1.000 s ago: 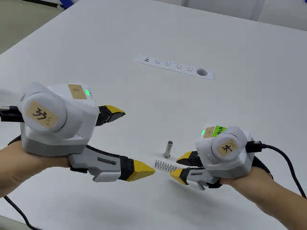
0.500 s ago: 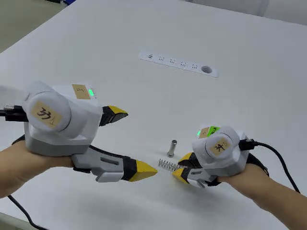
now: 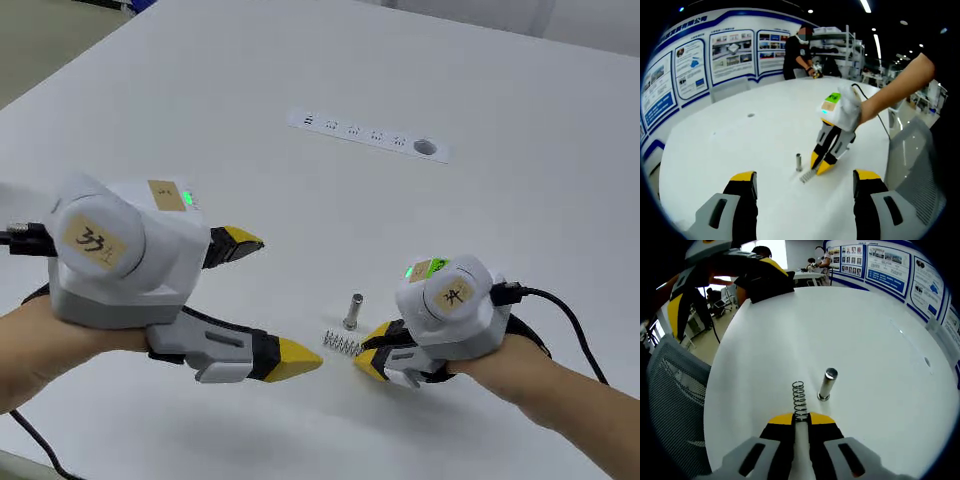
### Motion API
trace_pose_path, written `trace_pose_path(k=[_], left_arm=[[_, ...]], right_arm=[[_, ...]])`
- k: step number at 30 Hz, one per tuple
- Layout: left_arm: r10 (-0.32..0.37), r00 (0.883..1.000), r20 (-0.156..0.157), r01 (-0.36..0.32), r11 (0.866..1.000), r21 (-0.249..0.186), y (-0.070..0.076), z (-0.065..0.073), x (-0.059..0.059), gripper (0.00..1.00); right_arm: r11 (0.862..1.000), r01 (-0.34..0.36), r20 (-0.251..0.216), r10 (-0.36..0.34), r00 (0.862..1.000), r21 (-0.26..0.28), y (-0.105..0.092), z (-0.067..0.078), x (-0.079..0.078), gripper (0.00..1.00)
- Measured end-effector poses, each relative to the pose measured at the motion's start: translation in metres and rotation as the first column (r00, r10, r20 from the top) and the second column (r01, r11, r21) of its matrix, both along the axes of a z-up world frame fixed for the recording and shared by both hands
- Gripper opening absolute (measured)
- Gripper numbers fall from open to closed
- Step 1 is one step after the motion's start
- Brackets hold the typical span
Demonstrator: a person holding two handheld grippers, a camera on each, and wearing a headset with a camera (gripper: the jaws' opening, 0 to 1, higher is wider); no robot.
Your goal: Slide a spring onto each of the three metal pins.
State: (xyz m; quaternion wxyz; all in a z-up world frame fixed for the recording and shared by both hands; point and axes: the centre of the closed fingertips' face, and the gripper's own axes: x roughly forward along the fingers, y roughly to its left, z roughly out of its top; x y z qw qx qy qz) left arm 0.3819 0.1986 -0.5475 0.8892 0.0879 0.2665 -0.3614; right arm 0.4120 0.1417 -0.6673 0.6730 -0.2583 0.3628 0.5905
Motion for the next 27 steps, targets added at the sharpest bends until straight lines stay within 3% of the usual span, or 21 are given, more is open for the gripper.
trace_pose_path(k=[1,6,16,19,22,27], left_arm=[[-0.002,1.000,-0.004,0.002,1.000,0.004,0.000,-0.001,-0.001,0.80],[-0.020,1.000,-0.007,0.020,1.000,0.007,-0.001,-0.004,-0.005,0.75],[-0.090,0.996,-0.019,0.091,0.996,0.020,-0.028,-0.007,-0.012,0.74],[-0.139,0.989,0.049,0.135,0.989,0.066,-0.041,-0.002,-0.013,0.64],[-0.182,0.982,0.050,0.179,0.982,0.061,-0.056,-0.001,-0.021,0.57],[-0.224,0.974,0.040,0.220,0.972,0.083,-0.067,-0.003,-0.026,0.52]], right_arm=[[1.000,0.008,-0.018,-0.008,1.000,-0.002,-0.001,0.000,-0.002,0.11],[0.999,-0.034,-0.002,0.034,0.999,0.024,-0.004,0.015,-0.012,0.11],[0.992,-0.100,0.076,0.094,0.993,0.073,-0.018,0.068,-0.023,0.10],[0.988,-0.131,0.101,0.122,0.987,0.084,-0.022,0.084,-0.031,0.10],[0.979,-0.200,0.169,0.190,0.967,0.045,-0.026,0.091,-0.037,0.10],[0.976,-0.207,0.164,0.193,0.967,0.071,-0.027,0.105,-0.050,0.10]])
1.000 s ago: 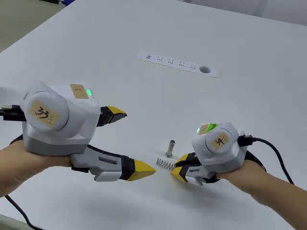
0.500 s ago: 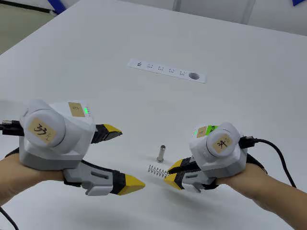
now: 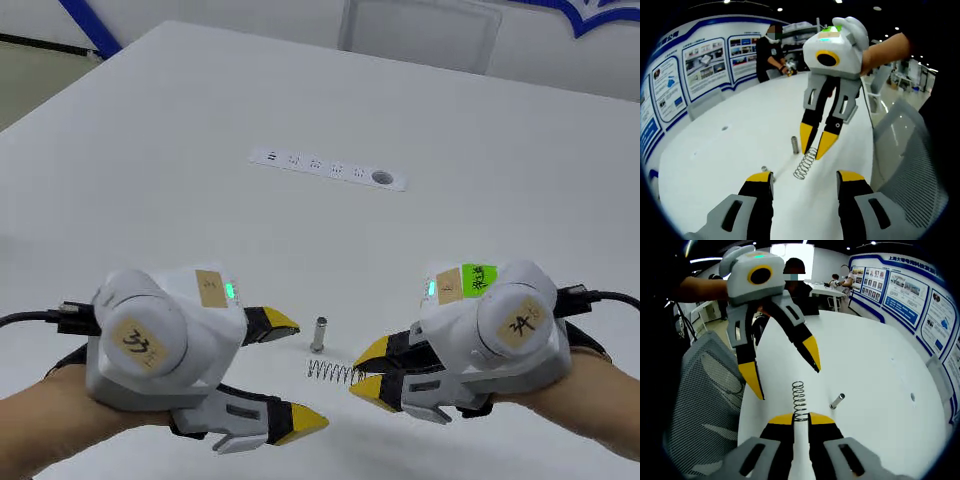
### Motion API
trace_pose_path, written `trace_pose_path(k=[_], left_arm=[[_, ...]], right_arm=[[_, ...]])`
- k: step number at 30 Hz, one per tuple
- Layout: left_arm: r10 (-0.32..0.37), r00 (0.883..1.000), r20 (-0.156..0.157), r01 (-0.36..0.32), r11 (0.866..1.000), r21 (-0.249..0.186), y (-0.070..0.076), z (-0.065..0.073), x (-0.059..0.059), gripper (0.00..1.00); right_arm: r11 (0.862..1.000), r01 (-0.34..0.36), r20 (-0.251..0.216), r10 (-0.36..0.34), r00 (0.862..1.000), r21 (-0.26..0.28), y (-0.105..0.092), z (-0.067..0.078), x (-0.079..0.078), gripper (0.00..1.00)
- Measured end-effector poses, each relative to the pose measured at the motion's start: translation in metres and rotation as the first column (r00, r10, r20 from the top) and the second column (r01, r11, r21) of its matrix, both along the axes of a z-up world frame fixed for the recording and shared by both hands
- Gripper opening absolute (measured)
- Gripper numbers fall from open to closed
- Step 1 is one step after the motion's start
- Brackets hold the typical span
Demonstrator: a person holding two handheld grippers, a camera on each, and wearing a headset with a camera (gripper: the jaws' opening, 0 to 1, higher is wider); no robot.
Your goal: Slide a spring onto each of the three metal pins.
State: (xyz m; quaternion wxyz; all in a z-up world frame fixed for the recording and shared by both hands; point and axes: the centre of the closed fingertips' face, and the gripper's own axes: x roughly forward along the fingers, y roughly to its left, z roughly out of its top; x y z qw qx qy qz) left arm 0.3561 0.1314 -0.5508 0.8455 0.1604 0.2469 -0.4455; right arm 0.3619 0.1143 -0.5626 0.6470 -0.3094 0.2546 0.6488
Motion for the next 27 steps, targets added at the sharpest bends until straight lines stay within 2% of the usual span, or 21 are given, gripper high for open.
trace_pose_path(k=[4,5,7,12,16,23,27], left_arm=[[-0.018,1.000,-0.002,0.018,1.000,-0.014,-0.004,0.004,-0.003,0.46],[-0.028,0.999,-0.015,0.028,0.999,-0.040,-0.008,0.005,-0.005,0.45],[-0.037,0.999,-0.030,0.035,0.998,-0.061,-0.011,0.006,-0.008,0.42],[-0.063,0.998,-0.029,0.061,0.997,-0.056,-0.014,0.007,-0.011,0.28],[-0.070,0.997,-0.024,0.068,0.996,-0.051,-0.015,0.008,-0.011,0.27],[-0.096,0.995,-0.017,0.095,0.993,-0.074,-0.021,0.013,-0.014,0.16],[-0.106,0.994,-0.021,0.104,0.991,-0.078,-0.022,0.012,-0.017,0.14]], right_arm=[[1.000,-0.026,0.054,0.027,0.998,-0.013,-0.003,0.005,-0.004,0.10],[1.000,-0.029,0.056,0.029,0.998,-0.011,-0.004,0.007,-0.006,0.10],[0.999,-0.034,0.045,0.034,0.998,0.005,-0.004,0.012,-0.009,0.10],[0.998,-0.063,0.070,0.062,0.996,0.011,-0.003,0.021,-0.014,0.10],[0.997,-0.081,0.081,0.080,0.993,0.006,-0.004,0.022,-0.017,0.11],[0.992,-0.123,0.094,0.122,0.988,0.004,-0.003,0.023,-0.027,0.11],[0.990,-0.139,0.106,0.138,0.985,-0.005,-0.003,0.023,-0.027,0.11]])
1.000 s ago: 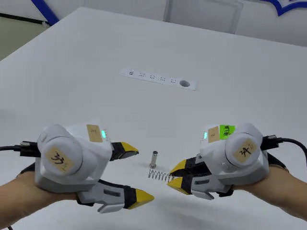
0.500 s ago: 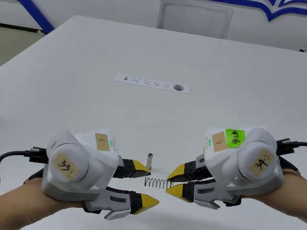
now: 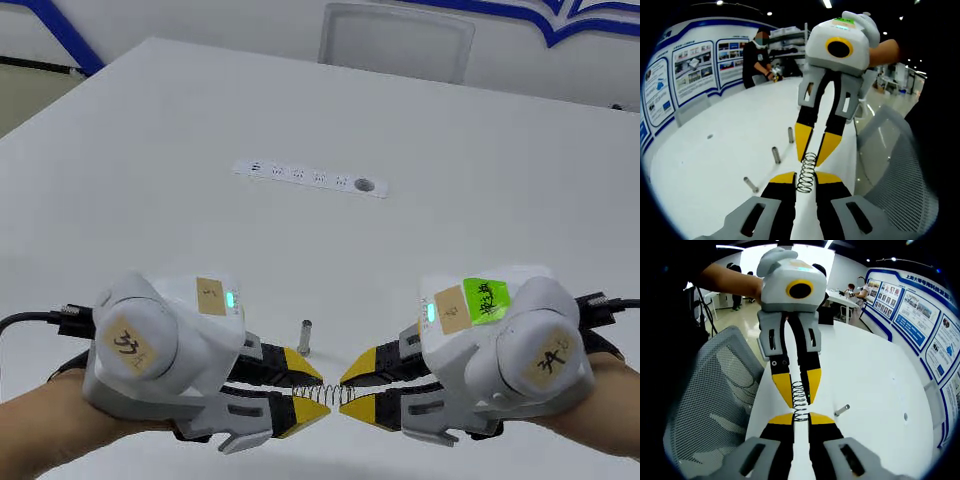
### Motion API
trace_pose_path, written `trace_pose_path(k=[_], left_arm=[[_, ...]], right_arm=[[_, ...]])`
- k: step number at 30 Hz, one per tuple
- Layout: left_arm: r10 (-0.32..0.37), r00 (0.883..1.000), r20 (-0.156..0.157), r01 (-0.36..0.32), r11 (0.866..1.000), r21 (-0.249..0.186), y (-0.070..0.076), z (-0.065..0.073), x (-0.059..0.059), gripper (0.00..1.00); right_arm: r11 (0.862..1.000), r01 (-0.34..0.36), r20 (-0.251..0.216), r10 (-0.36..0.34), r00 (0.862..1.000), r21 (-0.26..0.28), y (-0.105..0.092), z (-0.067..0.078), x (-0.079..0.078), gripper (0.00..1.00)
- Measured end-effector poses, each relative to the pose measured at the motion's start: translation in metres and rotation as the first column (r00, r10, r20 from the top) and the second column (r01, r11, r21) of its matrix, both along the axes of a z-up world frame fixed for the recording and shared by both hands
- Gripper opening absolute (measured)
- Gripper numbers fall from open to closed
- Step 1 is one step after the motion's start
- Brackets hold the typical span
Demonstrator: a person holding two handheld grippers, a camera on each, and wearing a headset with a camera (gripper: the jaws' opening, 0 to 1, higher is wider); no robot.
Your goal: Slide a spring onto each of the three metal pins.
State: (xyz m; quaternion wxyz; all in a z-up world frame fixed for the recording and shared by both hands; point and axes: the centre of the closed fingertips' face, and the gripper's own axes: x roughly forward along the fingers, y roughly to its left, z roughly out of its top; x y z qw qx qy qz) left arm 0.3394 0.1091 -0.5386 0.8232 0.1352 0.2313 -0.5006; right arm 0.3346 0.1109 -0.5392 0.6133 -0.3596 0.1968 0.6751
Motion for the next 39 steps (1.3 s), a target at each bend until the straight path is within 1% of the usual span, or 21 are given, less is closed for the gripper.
trace_pose_path(k=[2,4,5,7,8,11,13,15,16,18,21,22,23,24,26,28,29,30,36,39], left_arm=[[-0.004,1.000,0.002,0.004,1.000,0.000,0.000,0.000,0.000,0.13],[-0.029,0.999,0.028,0.029,0.999,0.017,0.000,0.000,-0.002,0.12],[-0.052,0.998,0.041,0.051,0.999,0.020,-0.001,0.000,-0.004,0.11],[-0.061,0.997,0.043,0.061,0.998,0.020,-0.001,0.000,-0.006,0.11],[-0.071,0.996,0.053,0.070,0.997,0.024,0.000,0.000,-0.006,0.10],[-0.082,0.995,0.064,0.080,0.996,0.032,0.000,0.001,-0.006,0.10],[-0.095,0.993,0.069,0.093,0.995,0.037,0.001,0.002,-0.007,0.10],[-0.102,0.992,0.076,0.101,0.995,0.024,-0.001,0.006,-0.007,0.10],[-0.107,0.991,0.077,0.106,0.994,0.018,-0.001,0.008,-0.008,0.10],[-0.117,0.990,0.083,0.116,0.993,0.023,-0.002,0.009,-0.008,0.10],[-0.123,0.988,0.090,0.119,0.992,0.050,-0.001,0.007,-0.006,0.10],[-0.122,0.988,0.092,0.118,0.992,0.048,-0.001,0.008,-0.006,0.10],[-0.119,0.989,0.090,0.116,0.993,0.037,-0.001,0.009,-0.006,0.10],[-0.119,0.989,0.089,0.117,0.993,0.028,-0.001,0.011,-0.006,0.10],[-0.114,0.989,0.096,0.112,0.993,0.026,-0.001,0.012,-0.005,0.10],[-0.111,0.989,0.095,0.110,0.994,0.019,-0.001,0.014,-0.005,0.10],[-0.111,0.989,0.095,0.109,0.994,0.019,0.000,0.014,-0.006,0.10],[-0.110,0.989,0.096,0.109,0.994,0.017,0.000,0.014,-0.006,0.10],[-0.117,0.989,0.096,0.115,0.993,0.027,0.001,0.012,-0.007,0.10],[-0.122,0.988,0.098,0.119,0.992,0.039,0.002,0.011,-0.008,0.10]], right_arm=[[1.000,-0.005,0.003,0.005,1.000,-0.001,0.000,0.000,0.000,0.11],[1.000,-0.023,0.025,0.023,0.999,0.002,0.001,0.002,0.000,0.11],[0.998,-0.055,0.043,0.056,0.998,-0.007,0.001,0.002,-0.003,0.11],[0.997,-0.073,0.054,0.073,0.996,-0.012,0.001,0.002,-0.004,0.11],[0.997,-0.079,0.061,0.080,0.995,-0.011,0.001,0.002,-0.005,0.11],[0.997,-0.076,0.059,0.076,0.995,0.000,0.002,0.003,-0.004,0.11],[0.996,-0.084,0.038,0.084,0.996,0.014,0.002,0.004,-0.005,0.12],[0.996,-0.082,0.033,0.081,0.996,0.027,0.003,0.005,-0.005,0.18],[0.997,-0.077,0.033,0.076,0.997,0.023,0.003,0.005,-0.005,0.20],[0.997,-0.075,0.058,0.074,0.996,0.018,0.001,0.004,0.000,0.19],[0.998,-0.059,0.040,0.058,0.998,0.021,-0.002,0.003,0.003,0.18],[0.998,-0.051,0.031,0.050,0.998,0.026,-0.003,0.004,0.003,0.17],[0.999,-0.041,0.017,0.041,0.999,0.030,-0.003,0.004,0.003,0.17],[0.999,-0.038,0.012,0.037,0.999,0.035,-0.004,0.005,0.003,0.17],[0.998,-0.034,-0.015,0.035,0.999,0.053,-0.003,0.006,0.000,0.14],[0.997,-0.027,-0.032,0.030,0.999,0.071,-0.002,0.008,-0.001,0.11],[0.997,-0.025,-0.031,0.027,0.999,0.072,-0.002,0.008,-0.001,0.11],[0.997,-0.019,-0.044,0.022,0.999,0.080,-0.002,0.009,-0.002,0.11],[0.995,-0.018,-0.069,0.025,0.997,0.098,0.000,0.011,-0.004,0.11],[0.992,-0.013,-0.098,0.025,0.995,0.129,0.002,0.018,-0.006,0.11]])
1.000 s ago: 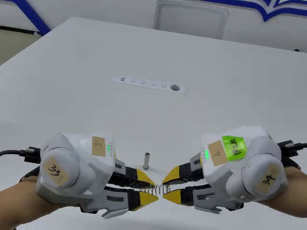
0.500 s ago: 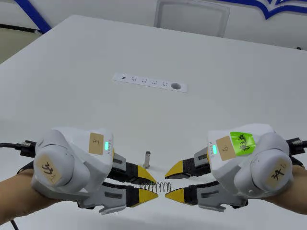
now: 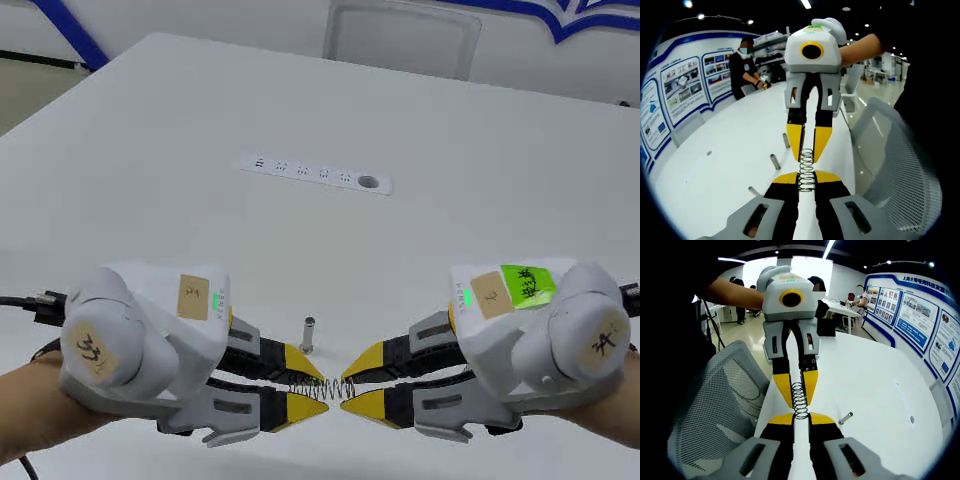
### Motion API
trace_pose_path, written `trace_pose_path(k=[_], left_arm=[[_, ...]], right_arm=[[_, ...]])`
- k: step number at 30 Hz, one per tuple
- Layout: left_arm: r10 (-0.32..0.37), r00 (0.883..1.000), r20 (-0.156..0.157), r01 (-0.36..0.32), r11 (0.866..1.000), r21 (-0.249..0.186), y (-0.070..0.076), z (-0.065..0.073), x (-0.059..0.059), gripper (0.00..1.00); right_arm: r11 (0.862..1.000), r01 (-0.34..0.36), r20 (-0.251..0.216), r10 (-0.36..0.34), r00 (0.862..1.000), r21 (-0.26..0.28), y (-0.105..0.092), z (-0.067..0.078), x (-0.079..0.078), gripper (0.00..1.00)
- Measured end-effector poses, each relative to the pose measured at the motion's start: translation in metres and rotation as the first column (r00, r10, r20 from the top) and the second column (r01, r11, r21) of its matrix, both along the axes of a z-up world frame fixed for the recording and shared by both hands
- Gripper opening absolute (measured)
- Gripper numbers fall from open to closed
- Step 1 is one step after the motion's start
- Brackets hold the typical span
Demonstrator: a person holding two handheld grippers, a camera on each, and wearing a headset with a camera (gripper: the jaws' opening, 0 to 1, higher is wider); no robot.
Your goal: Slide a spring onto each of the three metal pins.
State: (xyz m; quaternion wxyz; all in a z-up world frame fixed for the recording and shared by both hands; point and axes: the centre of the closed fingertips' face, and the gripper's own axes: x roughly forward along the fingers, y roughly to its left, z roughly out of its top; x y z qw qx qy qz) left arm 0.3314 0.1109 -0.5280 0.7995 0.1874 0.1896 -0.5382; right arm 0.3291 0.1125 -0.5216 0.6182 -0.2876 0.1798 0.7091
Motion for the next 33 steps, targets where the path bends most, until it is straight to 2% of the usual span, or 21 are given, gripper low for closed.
trace_pose_path(k=[12,15,17,19,29,33], left_arm=[[0.016,1.000,0.013,-0.017,1.000,0.019,0.003,-0.001,0.005,0.10],[0.028,0.999,0.020,-0.028,1.000,0.010,0.002,0.001,0.008,0.10],[0.038,0.999,0.027,-0.038,0.999,0.002,0.001,0.005,0.011,0.10],[0.049,0.998,0.033,-0.049,0.999,-0.004,0.002,0.007,0.015,0.10],[0.053,0.998,0.041,-0.052,0.999,-0.009,-0.001,0.009,0.017,0.10],[0.045,0.998,0.044,-0.045,0.999,0.003,-0.001,0.008,0.017,0.10]], right_arm=[[0.995,0.034,-0.063,-0.029,0.998,0.091,0.011,0.020,-0.001,0.12],[0.989,0.057,-0.087,-0.045,0.995,0.138,0.017,0.031,0.000,0.12],[0.987,0.063,-0.065,-0.054,0.996,0.147,0.020,0.036,0.001,0.12],[0.987,0.054,-0.012,-0.053,0.999,0.150,0.023,0.040,0.002,0.12],[0.982,0.080,-0.016,-0.078,0.997,0.174,0.031,0.046,0.002,0.11],[0.985,0.084,0.000,-0.085,0.996,0.152,0.032,0.045,0.002,0.11]])
